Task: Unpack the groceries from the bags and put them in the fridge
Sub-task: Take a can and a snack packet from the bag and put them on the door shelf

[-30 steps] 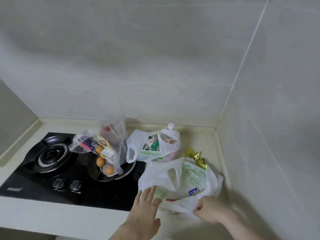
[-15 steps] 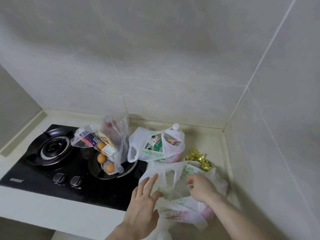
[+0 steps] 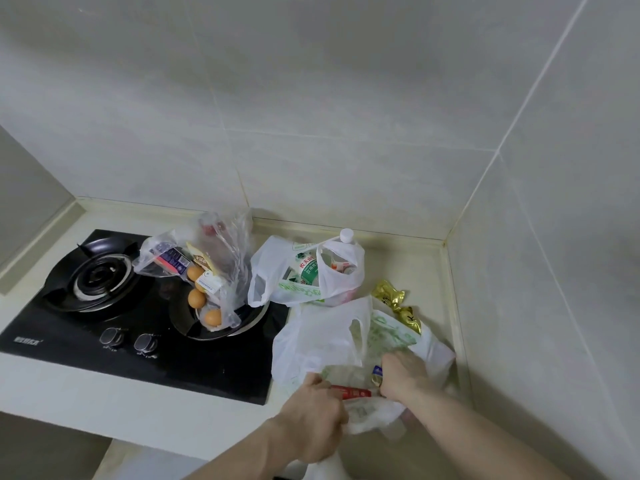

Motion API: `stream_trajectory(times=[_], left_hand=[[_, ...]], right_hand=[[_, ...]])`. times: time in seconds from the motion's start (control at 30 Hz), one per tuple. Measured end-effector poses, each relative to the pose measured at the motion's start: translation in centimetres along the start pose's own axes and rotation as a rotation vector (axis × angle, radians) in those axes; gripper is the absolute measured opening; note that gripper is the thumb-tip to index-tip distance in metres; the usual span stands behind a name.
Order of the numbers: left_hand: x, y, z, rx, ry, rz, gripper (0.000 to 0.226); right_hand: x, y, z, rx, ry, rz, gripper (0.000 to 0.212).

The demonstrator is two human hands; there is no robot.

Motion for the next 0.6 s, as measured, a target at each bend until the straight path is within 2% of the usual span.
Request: stream_trajectory(times=[0.07, 0.17, 0.27, 0.37, 0.5, 0.6], left_hand=[[-0.8, 0.3, 0.0, 0.015, -0.128, 0.055, 0.032], [-0.7, 0.3, 1.6, 0.201, -0.392, 0.129, 0.05], [-0.2, 1.3, 3.8, 0.382, -0.553, 0.042, 0.042], [-0.6, 2.6, 5.4, 0.489, -0.441, 0.034, 0.059], [-2.8, 3.4, 4.5, 0.46, -0.28, 0.277, 0.045], [-4.0, 3.7, 4.2, 0.425, -0.233, 0.344, 0.046]], right_hand=[[0.1, -0.1, 0.4, 0.018, 0.006, -0.038, 0.013], [-0.2, -0.4, 0.6, 0.039, 0.108, -0.065, 0.013], [-0.4, -1.1, 0.1, 0.025, 0.294, -0.068, 0.016], [-0.4, -2.2, -0.5, 0.015, 0.43, -0.09, 0.022], [-0.7, -4.1, -0.2, 0.053, 0.379, -0.067, 0.017], [-0.4, -4.9, -0.9, 0.017, 0.396, -0.1, 0.011]])
Point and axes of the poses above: each hand's wrist, its own y-axis towards the middle knuckle, its own x-axis out of the back of the hand, z = x × y, the point moved 8 cm from there along y, towards the middle knuckle, and after that the axes turned 2 degrees about x, right-handed, at the moved point
